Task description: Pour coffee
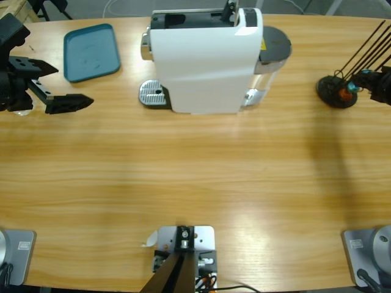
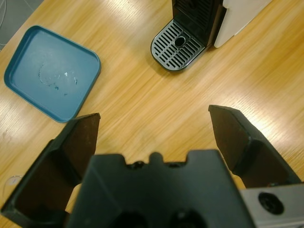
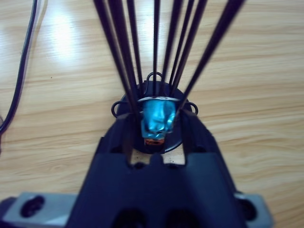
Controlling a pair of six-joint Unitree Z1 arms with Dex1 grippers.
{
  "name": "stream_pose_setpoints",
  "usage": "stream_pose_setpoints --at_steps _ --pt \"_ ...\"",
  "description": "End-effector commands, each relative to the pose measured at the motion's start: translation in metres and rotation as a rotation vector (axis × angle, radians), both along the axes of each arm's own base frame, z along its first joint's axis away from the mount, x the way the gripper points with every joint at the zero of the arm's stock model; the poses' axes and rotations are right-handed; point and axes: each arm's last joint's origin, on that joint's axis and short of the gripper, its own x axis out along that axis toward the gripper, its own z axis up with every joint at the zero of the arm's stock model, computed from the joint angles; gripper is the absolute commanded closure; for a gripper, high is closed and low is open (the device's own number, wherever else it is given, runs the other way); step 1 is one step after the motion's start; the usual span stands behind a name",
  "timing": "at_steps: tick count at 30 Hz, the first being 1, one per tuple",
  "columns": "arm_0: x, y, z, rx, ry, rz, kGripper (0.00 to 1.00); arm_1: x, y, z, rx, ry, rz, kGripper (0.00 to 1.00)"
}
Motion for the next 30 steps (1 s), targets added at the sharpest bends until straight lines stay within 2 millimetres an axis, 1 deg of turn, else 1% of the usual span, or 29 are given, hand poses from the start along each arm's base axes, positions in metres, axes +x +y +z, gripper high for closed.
stream_pose_setpoints --at_steps 1,5,6,8,11,13,22,27,30 --pt "0.001 -0.008 -0.009 0.028 0.032 -0.033 0.0 -0.003 -0.002 -0.014 -0.013 0.061 0.008 0.653" --pt "0.001 -0.008 -0.009 0.028 0.032 -0.034 0.0 -0.005 -0.003 -0.012 -0.021 0.052 0.013 0.659" --pt "0.001 -0.009 -0.008 0.027 0.032 -0.035 0.0 -0.008 -0.003 -0.008 -0.039 0.033 0.028 0.827" --pt "0.001 -0.01 -0.009 0.029 0.033 -0.04 0.0 -0.009 -0.003 -0.007 -0.047 0.024 0.038 0.903" --pt "0.0 -0.012 -0.01 0.032 0.036 -0.047 0.0 -0.009 -0.003 -0.006 -0.049 0.016 0.043 0.911" --pt "-0.001 -0.013 -0.01 0.033 0.038 -0.053 0.0 -0.01 -0.003 -0.005 -0.055 0.002 0.05 1.0" --pt "-0.001 -0.016 -0.012 0.038 0.044 -0.06 0.0 -0.01 -0.003 -0.004 -0.06 -0.004 0.057 1.0" --pt "-0.001 -0.016 -0.013 0.039 0.045 -0.059 0.0 -0.017 -0.004 0.015 -0.062 -0.084 0.052 1.0" --pt "-0.001 -0.016 -0.013 0.041 0.047 -0.059 0.0 -0.023 -0.005 0.017 -0.065 -0.075 0.049 1.0"
